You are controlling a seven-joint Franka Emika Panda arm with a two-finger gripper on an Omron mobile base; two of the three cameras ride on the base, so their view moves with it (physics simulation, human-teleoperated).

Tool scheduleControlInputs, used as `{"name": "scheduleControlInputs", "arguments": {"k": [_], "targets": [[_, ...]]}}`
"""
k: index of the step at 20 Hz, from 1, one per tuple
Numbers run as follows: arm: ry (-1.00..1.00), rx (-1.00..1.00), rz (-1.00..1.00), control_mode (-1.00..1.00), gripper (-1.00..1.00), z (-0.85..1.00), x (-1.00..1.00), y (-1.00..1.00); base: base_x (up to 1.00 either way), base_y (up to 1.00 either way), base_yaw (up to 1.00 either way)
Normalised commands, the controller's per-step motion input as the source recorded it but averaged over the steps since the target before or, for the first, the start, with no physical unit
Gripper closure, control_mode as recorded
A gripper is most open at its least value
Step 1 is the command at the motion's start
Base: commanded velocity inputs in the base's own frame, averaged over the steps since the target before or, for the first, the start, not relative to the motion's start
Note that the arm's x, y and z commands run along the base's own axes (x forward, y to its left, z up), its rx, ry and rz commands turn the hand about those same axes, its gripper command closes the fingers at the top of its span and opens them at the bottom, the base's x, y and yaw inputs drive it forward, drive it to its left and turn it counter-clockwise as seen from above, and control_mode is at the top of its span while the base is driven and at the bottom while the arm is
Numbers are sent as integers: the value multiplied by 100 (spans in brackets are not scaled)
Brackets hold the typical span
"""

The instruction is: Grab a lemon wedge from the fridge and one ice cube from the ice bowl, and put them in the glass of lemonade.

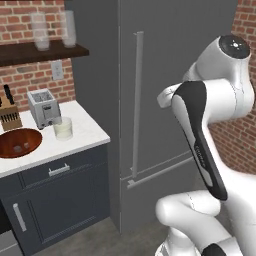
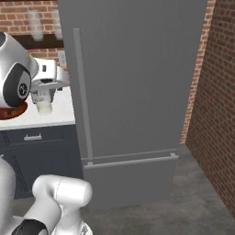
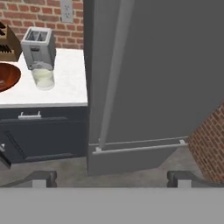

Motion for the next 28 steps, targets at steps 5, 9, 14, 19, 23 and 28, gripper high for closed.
{"name": "scheduleControlInputs", "arguments": {"k": [5, 9, 14, 19, 23, 28], "targets": [[-11, 1, -1, -100, -100, -1, 59, -11, 0, 0, 0], [-12, 7, 0, -100, -100, -3, 77, -10, 0, 0, 0], [3, 9, 3, -100, -100, -17, 76, -3, 0, 0, 0], [16, 10, 5, -100, -100, -44, 67, 0, 0, 0, 0], [23, 10, 0, -100, -100, -56, 39, 0, 0, 0, 0], [10, 2, 0, -100, -100, -25, 25, 0, 0, 0, 0]]}}
